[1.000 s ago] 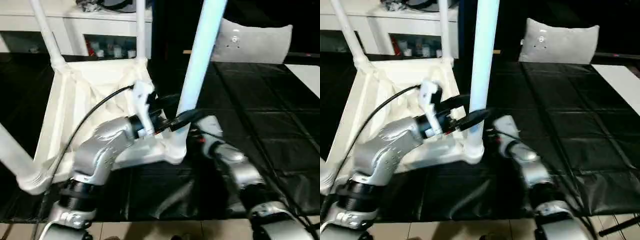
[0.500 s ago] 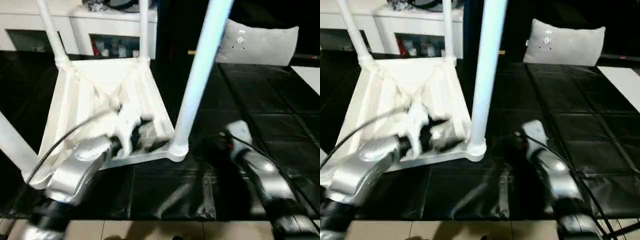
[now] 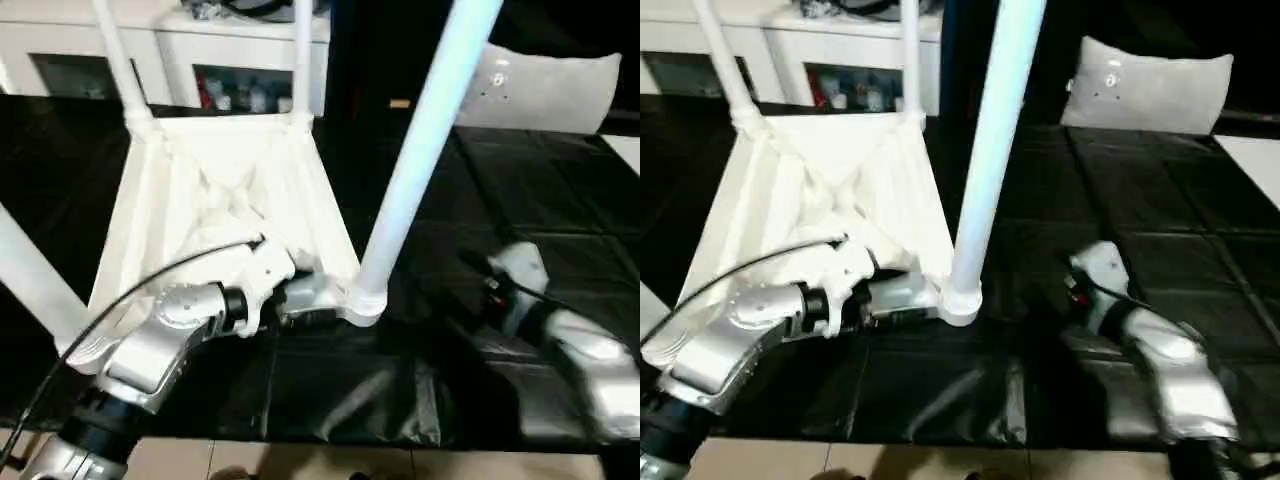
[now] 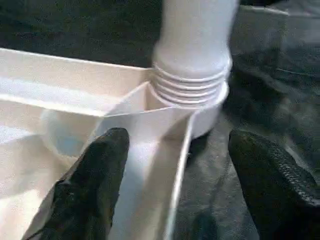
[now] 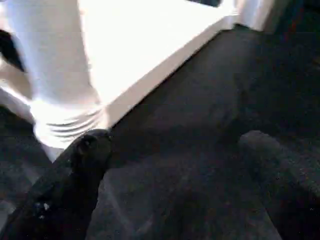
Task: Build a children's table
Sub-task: Rotate leg to tighten
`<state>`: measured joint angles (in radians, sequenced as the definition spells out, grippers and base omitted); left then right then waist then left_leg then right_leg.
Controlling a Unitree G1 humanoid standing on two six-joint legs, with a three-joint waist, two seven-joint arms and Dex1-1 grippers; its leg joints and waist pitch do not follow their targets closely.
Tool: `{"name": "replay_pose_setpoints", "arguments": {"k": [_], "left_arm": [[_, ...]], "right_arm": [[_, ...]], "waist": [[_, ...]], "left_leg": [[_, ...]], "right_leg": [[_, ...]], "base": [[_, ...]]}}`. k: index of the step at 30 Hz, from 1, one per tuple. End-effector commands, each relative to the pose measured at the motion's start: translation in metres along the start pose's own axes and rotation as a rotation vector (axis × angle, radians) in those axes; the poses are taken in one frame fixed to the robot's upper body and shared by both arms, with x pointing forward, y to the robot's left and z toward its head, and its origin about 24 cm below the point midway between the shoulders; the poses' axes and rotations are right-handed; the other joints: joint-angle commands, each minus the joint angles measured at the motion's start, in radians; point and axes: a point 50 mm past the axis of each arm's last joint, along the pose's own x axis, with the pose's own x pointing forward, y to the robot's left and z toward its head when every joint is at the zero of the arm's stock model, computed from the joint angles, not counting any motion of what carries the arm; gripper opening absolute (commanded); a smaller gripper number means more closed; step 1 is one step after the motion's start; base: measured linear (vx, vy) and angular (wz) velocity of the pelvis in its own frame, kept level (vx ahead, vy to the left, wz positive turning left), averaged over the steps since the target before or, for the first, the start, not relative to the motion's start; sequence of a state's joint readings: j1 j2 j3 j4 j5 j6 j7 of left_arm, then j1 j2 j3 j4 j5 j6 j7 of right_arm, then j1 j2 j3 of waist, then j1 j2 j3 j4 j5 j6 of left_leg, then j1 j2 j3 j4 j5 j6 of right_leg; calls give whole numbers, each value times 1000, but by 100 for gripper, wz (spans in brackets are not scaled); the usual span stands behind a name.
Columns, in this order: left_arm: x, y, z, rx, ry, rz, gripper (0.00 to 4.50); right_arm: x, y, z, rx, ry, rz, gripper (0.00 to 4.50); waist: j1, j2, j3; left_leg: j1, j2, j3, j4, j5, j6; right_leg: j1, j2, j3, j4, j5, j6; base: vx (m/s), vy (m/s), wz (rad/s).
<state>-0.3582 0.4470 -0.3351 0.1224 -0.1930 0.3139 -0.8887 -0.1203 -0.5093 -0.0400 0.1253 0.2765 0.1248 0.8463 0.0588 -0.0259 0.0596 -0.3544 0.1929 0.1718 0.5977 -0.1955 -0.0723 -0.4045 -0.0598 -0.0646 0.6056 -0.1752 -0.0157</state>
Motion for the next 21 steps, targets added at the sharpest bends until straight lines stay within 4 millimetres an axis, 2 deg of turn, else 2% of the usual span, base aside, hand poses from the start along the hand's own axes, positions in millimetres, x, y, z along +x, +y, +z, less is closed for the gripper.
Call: {"name": "replay_pose_setpoints", "arguments": {"k": [1,3,4,6,15,20,21], "left_arm": [[-1,2,-3,23,37,-33,322],[0,3,-5,26,52,-40,294],[0,5,-6,27,61,-40,294],[0,8,-9,27,84,-39,272],[0,15,-21,15,170,-35,194],[0,16,-23,26,191,-47,170],[0,16,-23,31,197,-53,145]], "right_arm": [[-4,3,6,2,-4,45,450],[-5,5,7,6,2,63,450],[-5,6,7,7,6,71,450],[-5,9,7,8,17,88,450],[-5,13,7,14,42,123,450],[-4,15,7,18,51,133,450],[-4,15,7,18,52,136,450]], "waist": [[5,7,-55],[4,5,-55],[4,6,-55],[7,8,-56],[9,8,-57],[8,7,-54],[7,7,-53]], "left_leg": [[2,30,-11,-77,-283,34],[0,30,-13,-77,-281,35],[4,29,-12,-76,-279,38],[3,30,-13,-76,-272,37],[1,31,-13,-76,-255,36],[2,28,-14,-75,-274,37],[4,25,-14,-73,-284,35]], "right_leg": [[45,-69,46,-100,-425,-123],[46,-71,45,-100,-451,-111],[42,-70,45,-103,-463,-105],[43,-71,45,-103,-462,-102],[45,-73,44,-98,-430,-120],[43,-76,42,-109,-524,-86],[40,-76,40,-115,-569,-69]], "base": [[0,0,0],[0,0,0],[0,0,0],[0,0,0],[0,0,0],[0,0,0],[0,0,0]]}}
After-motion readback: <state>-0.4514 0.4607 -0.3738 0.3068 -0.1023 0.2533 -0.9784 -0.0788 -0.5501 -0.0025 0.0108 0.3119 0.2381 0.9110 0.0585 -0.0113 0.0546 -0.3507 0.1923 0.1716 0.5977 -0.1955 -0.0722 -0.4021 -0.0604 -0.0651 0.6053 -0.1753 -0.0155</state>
